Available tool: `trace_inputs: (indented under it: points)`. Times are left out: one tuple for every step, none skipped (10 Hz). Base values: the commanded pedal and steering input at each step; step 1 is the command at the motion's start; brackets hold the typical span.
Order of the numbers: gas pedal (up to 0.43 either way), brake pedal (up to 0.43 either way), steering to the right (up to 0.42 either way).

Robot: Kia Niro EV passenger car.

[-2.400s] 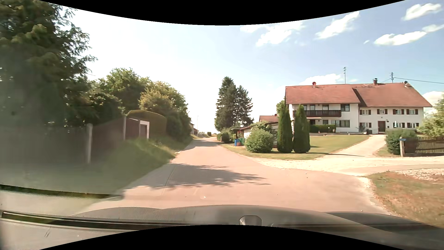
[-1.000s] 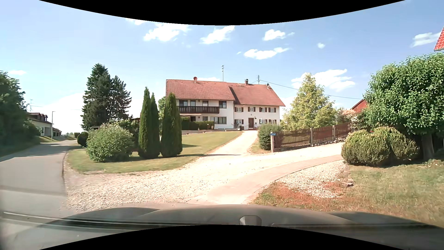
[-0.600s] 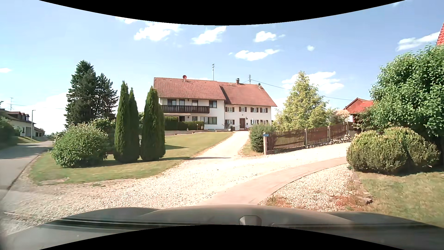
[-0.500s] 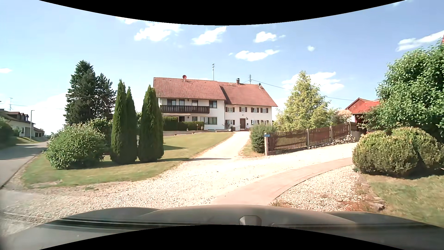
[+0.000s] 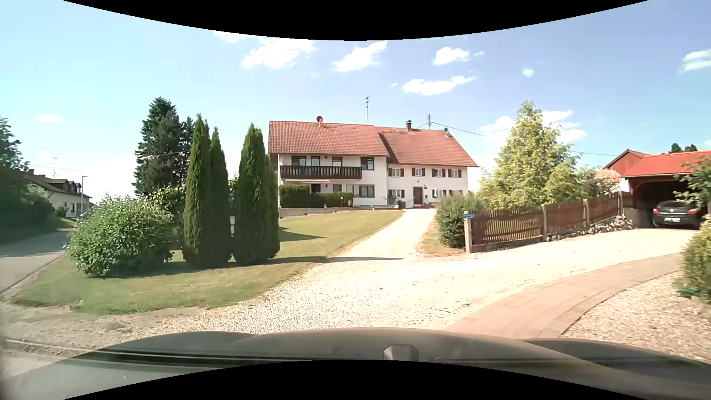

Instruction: Follow the waypoints while adhering to traffic rules and regulations

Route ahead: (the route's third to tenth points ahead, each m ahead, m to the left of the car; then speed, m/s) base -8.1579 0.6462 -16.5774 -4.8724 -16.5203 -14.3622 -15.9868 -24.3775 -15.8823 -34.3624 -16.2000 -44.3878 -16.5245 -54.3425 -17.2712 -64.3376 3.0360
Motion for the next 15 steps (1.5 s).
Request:
trace_inputs:
  points:
    - [0.0, 0.006, -0.475]
    - [0.0, 0.006, -0.533]
    - [0.0, 0.006, -0.604]
    - [0.0, 0.006, -0.665]
    - [0.0, 0.006, -0.712]
    - [0.0, 0.006, -0.755]
    - [0.0, 0.006, -0.803]
    - [0.0, 0.006, -0.857]
    - [0.02, 0.006, -0.893]
    - [0.079, 0.006, -0.931]
    - [0.079, 0.006, -0.96]
    - [0.079, 0.006, -0.966]
    - [0.087, 0.006, -0.965]
    - [0.087, 0.006, -0.964]
    - [0.087, 0.006, -0.964]
